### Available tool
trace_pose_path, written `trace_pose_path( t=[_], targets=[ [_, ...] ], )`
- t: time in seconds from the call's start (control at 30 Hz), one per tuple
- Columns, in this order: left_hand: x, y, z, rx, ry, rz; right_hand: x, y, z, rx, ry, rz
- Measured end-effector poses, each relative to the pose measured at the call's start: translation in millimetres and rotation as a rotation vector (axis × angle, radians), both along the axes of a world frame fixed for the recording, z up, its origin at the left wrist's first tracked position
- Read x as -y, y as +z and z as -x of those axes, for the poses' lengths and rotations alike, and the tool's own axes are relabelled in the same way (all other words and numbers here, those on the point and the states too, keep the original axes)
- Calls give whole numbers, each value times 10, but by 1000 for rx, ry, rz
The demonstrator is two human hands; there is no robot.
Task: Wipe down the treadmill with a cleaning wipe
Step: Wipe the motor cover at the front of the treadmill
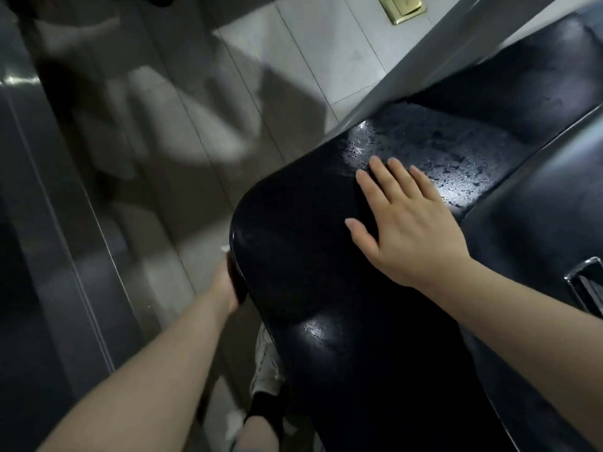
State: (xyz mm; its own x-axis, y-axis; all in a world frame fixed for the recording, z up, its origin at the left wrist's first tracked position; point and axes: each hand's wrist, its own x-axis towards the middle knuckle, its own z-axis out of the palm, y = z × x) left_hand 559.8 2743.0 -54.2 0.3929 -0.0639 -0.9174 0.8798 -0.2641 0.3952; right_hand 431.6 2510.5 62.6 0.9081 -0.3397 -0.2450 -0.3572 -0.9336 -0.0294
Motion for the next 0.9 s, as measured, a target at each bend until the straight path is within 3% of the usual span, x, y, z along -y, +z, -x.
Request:
trace_pose_path(
  t=[0.1,0.27,0.4,0.47,0.63,0.9],
  targets=[
    [247,207,-510,104,-91,-2,4,-11,11,17,-7,6],
    [571,678,-735,289,-540,57,1,6,7,5,-3,-1],
    [337,950,-418,699,-720,-4,-20,76,12,-42,-26,-27],
    [215,1061,-218,792,-793,-55,-82,146,10,-70,-86,-91],
    [31,1630,161,574,-594,-72,-433,600,286,-99,-205,-354],
    [-317,2827,1085,400,-274,123,-1033,1696,1486,39,-508,-617]
  ],
)
